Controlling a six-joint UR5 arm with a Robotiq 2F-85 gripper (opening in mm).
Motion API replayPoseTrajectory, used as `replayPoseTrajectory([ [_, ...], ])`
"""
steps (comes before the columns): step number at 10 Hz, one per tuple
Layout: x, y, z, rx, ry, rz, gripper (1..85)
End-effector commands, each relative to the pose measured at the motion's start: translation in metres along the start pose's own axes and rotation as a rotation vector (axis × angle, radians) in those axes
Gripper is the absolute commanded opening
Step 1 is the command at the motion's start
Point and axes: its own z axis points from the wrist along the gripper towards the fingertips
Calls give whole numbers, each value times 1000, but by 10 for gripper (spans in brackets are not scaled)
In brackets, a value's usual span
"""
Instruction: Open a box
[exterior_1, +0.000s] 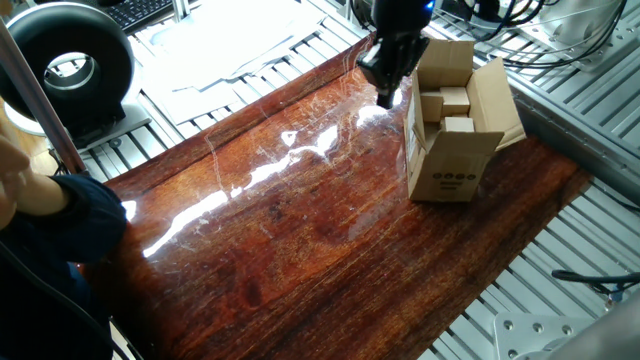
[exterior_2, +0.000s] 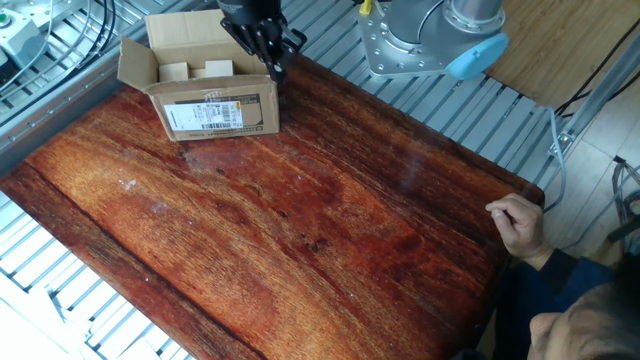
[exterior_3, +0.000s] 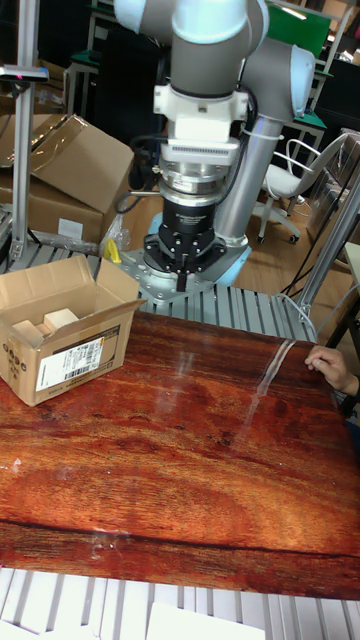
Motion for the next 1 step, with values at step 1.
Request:
replayPoseTrajectory([
  [1,-5,13,1,-13,-8,4,10],
])
